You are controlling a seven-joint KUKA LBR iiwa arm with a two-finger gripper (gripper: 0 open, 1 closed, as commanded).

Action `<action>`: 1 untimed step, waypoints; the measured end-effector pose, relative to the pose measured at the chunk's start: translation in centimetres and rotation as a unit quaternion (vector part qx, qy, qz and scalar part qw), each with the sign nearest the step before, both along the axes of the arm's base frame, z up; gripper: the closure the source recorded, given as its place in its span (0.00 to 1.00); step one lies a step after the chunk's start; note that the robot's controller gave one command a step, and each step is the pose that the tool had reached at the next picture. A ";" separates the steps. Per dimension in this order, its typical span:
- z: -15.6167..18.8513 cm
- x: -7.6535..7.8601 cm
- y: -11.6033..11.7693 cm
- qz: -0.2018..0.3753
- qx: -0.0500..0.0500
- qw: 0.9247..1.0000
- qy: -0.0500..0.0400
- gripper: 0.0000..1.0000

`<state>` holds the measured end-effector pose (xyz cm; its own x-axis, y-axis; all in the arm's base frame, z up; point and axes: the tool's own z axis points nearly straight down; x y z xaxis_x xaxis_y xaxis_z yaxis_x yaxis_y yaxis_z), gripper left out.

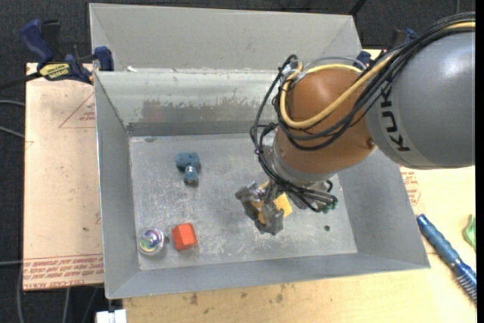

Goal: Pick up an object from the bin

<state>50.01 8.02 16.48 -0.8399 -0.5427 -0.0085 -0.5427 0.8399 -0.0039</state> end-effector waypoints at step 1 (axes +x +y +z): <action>4.9 -0.1 -0.7 0.013 0.000 1.000 0.001 1.00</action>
Offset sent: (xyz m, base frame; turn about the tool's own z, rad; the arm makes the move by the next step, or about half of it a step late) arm -0.0025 -0.0070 0.0468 -0.0297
